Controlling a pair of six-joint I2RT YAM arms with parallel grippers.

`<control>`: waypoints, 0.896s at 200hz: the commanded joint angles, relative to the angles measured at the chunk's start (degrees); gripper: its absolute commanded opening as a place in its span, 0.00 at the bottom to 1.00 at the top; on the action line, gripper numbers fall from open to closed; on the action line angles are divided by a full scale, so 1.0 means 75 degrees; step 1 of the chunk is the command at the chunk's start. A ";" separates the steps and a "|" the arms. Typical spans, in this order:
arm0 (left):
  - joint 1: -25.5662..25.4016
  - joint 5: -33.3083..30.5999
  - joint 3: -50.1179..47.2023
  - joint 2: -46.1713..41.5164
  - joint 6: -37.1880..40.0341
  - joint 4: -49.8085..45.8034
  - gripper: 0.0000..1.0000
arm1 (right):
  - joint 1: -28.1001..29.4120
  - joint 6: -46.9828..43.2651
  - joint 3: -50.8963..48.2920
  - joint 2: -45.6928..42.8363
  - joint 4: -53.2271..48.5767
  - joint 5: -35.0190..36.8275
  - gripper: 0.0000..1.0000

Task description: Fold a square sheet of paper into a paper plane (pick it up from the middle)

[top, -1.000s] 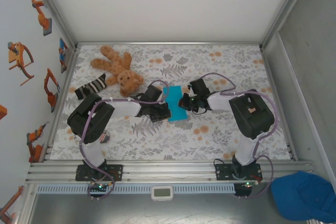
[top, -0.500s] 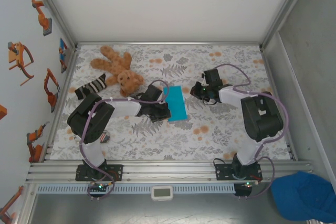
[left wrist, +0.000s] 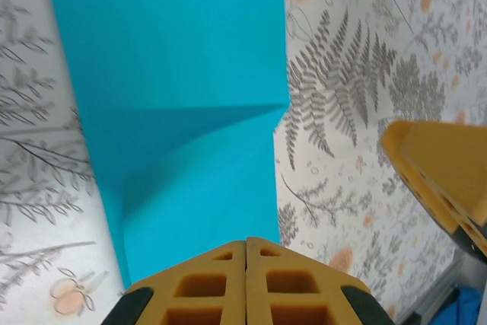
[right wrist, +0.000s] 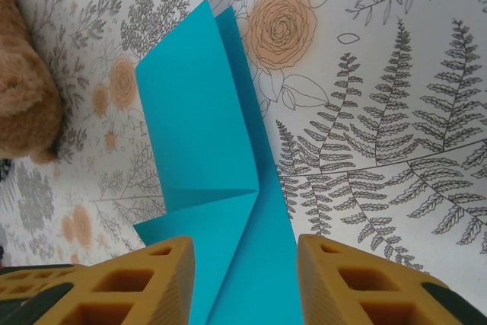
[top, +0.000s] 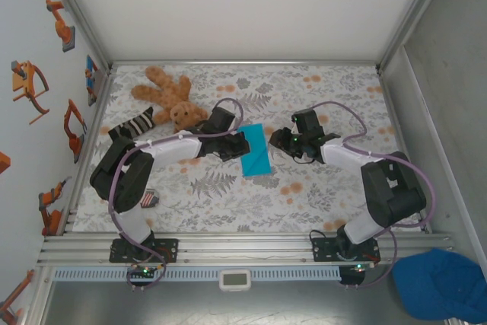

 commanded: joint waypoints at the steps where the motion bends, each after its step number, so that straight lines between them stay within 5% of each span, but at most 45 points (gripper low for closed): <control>1: 0.0168 -0.0167 0.0177 0.0385 0.0027 -0.0062 0.06 | 0.0129 0.0342 -0.0043 0.0112 0.0187 0.0162 0.42; 179: 0.0532 -0.0003 -0.0001 0.1275 -0.0054 0.0275 0.05 | 0.0824 0.1299 0.0094 0.1569 0.1405 -0.0392 0.39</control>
